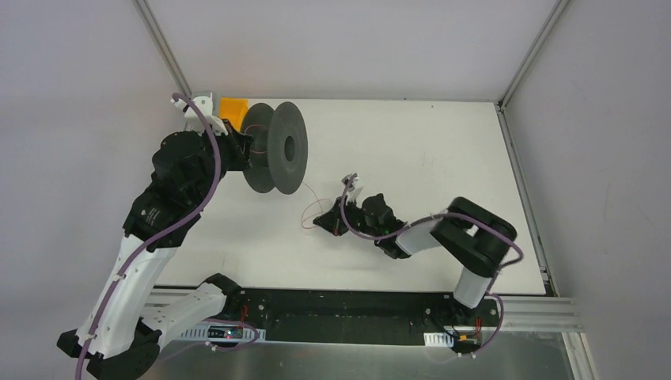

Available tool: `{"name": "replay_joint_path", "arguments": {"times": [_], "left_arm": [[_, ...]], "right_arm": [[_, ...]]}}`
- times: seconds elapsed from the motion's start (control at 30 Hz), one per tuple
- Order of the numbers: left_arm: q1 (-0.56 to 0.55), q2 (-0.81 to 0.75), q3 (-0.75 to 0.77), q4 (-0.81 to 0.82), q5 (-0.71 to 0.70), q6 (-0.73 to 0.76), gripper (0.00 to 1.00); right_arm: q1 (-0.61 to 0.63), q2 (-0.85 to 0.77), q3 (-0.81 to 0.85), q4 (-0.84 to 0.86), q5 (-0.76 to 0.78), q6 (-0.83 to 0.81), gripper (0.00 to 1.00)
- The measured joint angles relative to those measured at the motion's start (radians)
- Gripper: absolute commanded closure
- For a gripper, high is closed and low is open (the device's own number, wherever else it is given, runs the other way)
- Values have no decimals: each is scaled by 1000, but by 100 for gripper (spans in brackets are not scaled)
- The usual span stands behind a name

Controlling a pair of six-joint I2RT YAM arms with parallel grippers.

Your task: Wrap the cables

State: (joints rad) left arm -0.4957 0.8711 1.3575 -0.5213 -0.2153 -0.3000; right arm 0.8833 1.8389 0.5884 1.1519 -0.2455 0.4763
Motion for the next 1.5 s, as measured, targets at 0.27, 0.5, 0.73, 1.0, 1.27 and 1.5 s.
{"name": "replay_joint_path", "arguments": {"times": [0.27,0.5,0.73,1.0,1.27,1.5], "left_arm": [[0,51,-90,65,-78,78,100],[0,86,-264,88,-46,137,100],[0,78,-393,90,37,222,100],[-2,77,-420,91,244,335,100],[-3,29,-423,70,351,421,100],[-2,-49,-401,14,428,417,100]], "right_arm": [[292,-414,24,-410,140,-307,100],[341,-541,200,-727,291,-469,100],[337,-571,335,-890,426,-635,100],[269,-513,481,-936,544,-779,100],[179,-468,487,-978,577,-811,100],[109,-491,380,-976,487,-780,97]]}}
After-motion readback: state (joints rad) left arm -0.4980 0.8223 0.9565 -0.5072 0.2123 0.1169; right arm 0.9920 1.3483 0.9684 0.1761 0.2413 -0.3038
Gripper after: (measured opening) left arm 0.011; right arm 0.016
